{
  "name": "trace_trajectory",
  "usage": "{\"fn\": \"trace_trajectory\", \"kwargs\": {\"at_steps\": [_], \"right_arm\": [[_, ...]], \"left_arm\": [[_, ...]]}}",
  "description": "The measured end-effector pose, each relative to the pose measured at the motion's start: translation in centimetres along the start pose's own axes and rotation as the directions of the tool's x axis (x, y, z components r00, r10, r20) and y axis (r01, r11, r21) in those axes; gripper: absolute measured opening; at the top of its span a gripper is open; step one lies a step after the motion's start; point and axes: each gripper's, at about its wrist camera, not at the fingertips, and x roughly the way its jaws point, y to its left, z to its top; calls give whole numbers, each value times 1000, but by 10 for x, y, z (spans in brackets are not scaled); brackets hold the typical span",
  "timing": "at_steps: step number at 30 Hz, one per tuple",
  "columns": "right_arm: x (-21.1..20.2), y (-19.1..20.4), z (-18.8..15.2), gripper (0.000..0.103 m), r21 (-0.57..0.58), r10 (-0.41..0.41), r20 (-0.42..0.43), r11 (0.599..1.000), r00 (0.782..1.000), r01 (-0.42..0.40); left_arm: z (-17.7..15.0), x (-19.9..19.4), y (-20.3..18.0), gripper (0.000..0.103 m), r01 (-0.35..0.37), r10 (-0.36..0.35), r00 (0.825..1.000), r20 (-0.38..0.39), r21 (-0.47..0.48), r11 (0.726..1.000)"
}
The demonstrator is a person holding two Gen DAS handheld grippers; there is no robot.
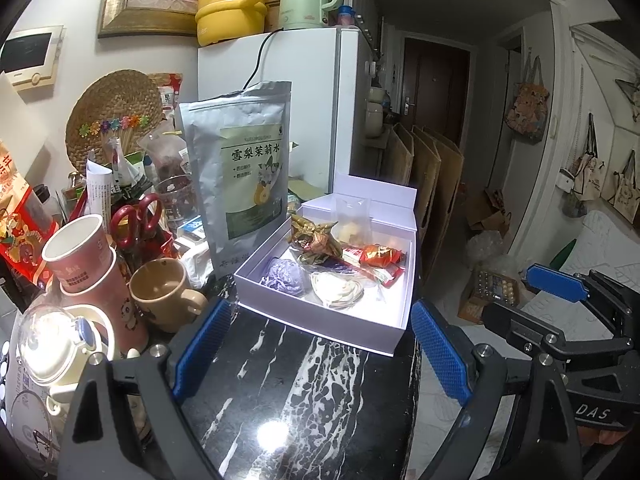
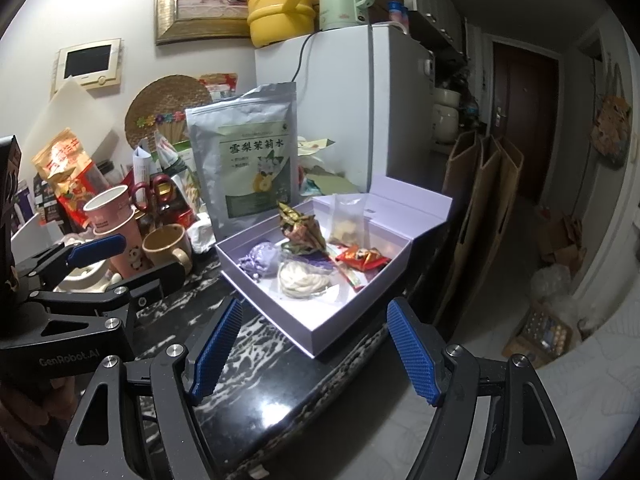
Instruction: Organize snacks
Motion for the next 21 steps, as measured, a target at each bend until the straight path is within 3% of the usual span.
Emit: {"fn": "trace_trajectory", "kwargs": {"at_steps": [21], "right_arm": [[-5,-7,0,76,-2,-24,-7,1000,1000,24]], "left_arm": [[3,-7,-2,93,10,-10,1000,-4,10,1000]]}}
